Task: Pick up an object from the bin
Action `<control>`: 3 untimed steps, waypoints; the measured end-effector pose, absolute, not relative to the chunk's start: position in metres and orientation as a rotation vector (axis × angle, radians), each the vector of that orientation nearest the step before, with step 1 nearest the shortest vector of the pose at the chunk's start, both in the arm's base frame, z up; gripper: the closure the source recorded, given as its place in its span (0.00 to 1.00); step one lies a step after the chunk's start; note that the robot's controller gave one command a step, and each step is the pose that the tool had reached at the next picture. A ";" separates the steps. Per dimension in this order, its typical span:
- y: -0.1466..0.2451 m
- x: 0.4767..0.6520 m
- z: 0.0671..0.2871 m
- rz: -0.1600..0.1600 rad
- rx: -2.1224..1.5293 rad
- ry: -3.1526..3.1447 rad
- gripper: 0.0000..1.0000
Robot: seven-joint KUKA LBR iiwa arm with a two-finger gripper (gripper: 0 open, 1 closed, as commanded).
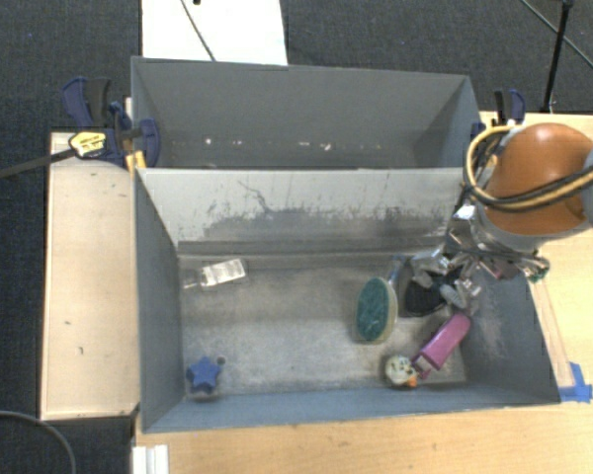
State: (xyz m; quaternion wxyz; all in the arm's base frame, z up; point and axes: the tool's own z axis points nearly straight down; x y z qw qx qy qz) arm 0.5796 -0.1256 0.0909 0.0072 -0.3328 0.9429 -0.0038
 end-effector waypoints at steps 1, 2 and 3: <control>-0.142 0.588 0.086 -0.013 -1.484 2.732 1.00; -0.116 0.540 0.192 -0.007 -1.546 2.726 1.00; -0.117 0.539 0.187 0.001 -1.540 2.736 0.00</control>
Offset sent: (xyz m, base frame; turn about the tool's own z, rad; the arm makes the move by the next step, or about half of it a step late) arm -0.0037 -0.0227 -0.0209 -0.3171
